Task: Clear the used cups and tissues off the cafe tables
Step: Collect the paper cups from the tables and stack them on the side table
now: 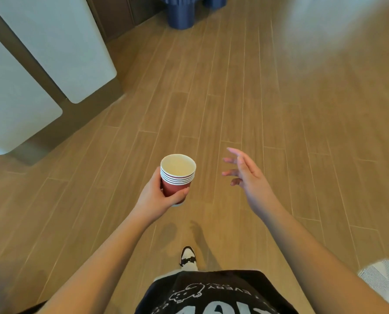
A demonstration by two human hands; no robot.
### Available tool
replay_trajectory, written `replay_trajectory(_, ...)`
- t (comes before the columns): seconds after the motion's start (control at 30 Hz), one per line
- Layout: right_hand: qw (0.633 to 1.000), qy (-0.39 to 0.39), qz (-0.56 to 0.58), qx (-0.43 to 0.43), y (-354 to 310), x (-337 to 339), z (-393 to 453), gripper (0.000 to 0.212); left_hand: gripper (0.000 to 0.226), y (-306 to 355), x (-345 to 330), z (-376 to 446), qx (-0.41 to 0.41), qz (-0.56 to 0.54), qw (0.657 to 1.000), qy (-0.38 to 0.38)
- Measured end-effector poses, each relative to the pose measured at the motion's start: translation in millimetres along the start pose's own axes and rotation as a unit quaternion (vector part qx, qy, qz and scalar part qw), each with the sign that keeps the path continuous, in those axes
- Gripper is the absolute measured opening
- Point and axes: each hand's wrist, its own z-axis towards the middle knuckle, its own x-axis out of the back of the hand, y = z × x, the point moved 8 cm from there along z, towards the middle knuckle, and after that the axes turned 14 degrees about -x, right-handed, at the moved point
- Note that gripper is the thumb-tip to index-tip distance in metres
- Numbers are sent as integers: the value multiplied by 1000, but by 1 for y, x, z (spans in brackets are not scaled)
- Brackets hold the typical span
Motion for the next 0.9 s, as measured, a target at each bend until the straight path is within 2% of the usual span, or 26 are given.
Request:
replay_trajectory(0.2,1000,-3,6,8,-38,-9,73,31,71,3,22,102,-22,1,1000,-1)
replay_trajectory(0.3,1000,1,7,-4,-49,1,115,40,74,-4,15,144,-18,-13,1000,-2)
replay_trajectory(0.53,1000,-18,8,-5,-92,23,241,31,69,-25,3,265,0,2,1000,7)
replay_trajectory(0.7,999,-40,13,-9,-139,52,332,34,65,-29,-12,363,20,22,1000,0)
replay_trajectory(0.9,998,-63,6,-18,-187,67,419,29,71,-13,-19,468,24,-16,999,46)
